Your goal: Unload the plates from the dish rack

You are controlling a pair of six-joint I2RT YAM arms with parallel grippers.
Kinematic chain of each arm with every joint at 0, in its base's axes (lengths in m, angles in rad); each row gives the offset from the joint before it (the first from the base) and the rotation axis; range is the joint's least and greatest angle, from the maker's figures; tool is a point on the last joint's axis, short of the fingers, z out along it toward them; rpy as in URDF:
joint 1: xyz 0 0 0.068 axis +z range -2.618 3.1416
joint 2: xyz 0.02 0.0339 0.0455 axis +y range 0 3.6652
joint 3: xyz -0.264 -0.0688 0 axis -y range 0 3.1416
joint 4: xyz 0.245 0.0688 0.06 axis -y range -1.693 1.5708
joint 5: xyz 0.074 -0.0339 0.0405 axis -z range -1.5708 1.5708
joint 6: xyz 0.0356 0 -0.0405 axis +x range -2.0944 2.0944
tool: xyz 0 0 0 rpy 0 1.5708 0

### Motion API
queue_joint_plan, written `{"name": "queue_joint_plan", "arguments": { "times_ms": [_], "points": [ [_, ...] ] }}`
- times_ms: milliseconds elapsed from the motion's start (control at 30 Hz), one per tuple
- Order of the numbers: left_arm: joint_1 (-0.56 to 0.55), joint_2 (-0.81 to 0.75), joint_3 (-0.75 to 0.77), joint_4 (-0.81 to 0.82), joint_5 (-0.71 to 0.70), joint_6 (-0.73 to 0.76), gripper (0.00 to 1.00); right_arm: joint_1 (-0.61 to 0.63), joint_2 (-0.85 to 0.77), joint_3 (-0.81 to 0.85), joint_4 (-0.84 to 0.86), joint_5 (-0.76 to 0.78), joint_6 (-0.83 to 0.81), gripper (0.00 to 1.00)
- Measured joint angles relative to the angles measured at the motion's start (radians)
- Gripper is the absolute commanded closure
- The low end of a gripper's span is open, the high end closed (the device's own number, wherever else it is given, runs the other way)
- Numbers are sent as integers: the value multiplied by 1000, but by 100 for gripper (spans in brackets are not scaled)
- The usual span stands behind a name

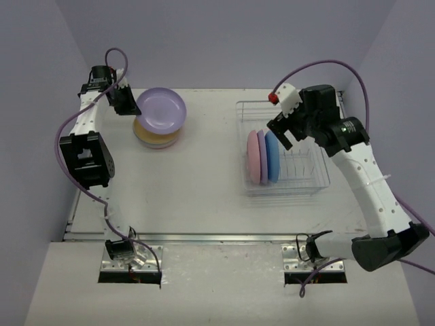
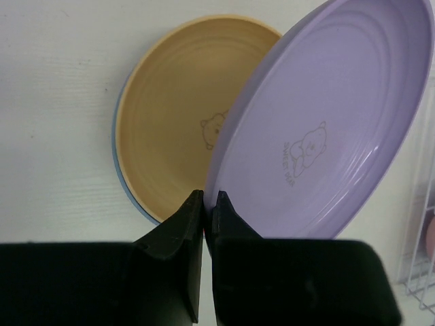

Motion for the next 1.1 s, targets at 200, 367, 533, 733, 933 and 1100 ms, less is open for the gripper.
{"name": "queue_joint_plan", "arguments": {
  "times_ms": [200,367,533,733,933,1100],
  "points": [
    [0,105,10,10,-86,-22,93,-267,35,38,-183,-347,165,7],
    [1,118,8,18,-125,-29,31,-413,107,46,-257,-549,231,11],
    [1,86,-43,42,-154,-33,0,-413,147,39,-286,-669,273,26],
    [1,-63,-95,38,-176,-15,0,-412,216,38,-280,-763,324,44],
    [-2,-277,-118,44,-150,-3,0,-412,328,38,-261,-811,346,48],
    [-16,-378,-136,39,-137,27,0,-411,423,42,-254,-828,353,49]
  ]
}}
